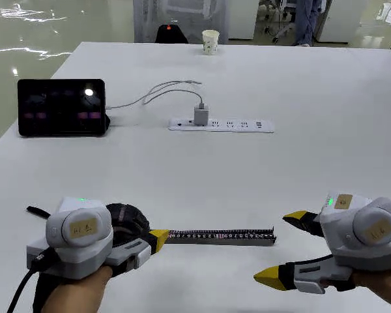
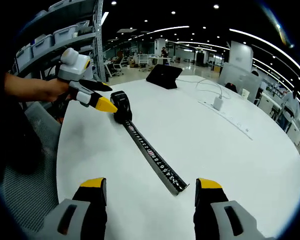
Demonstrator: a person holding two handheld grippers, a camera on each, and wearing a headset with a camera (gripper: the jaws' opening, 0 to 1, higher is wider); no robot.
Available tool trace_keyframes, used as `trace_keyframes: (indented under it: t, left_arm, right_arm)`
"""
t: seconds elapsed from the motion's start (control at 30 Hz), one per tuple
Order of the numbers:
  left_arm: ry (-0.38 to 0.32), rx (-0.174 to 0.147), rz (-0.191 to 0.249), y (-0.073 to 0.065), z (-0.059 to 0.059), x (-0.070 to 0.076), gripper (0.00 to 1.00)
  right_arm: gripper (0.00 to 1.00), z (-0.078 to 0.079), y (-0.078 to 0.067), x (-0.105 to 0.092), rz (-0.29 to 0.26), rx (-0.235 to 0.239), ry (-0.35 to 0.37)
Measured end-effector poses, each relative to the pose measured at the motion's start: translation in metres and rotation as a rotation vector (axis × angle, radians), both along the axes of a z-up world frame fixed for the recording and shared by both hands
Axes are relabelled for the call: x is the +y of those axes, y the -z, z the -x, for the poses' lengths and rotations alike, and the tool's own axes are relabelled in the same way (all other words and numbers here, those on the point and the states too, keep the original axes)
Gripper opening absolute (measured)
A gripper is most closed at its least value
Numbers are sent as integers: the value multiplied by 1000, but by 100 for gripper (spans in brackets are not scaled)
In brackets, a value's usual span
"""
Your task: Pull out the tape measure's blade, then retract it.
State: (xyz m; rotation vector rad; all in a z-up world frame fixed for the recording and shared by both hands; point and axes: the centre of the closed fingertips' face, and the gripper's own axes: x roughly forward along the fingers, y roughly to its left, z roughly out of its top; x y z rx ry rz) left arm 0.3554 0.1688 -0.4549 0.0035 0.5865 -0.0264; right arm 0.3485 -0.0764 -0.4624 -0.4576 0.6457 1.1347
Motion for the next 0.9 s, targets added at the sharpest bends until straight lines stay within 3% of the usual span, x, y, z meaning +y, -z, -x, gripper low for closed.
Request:
trace_keyframes:
  t: [0.33,0.67,0.9]
  left_arm:
    - [-12,18,1,8,-7,3,97]
    - [-23,39,16,15,-12,2,90]
    - [-37,52,24,18,-13,5,82]
  right_arm:
    - [58,-18,8,-3,37,-22,-78]
    - [45,-32,24,-7,75,-46,-147]
    - [36,-37,35,-11,85,-38,-171]
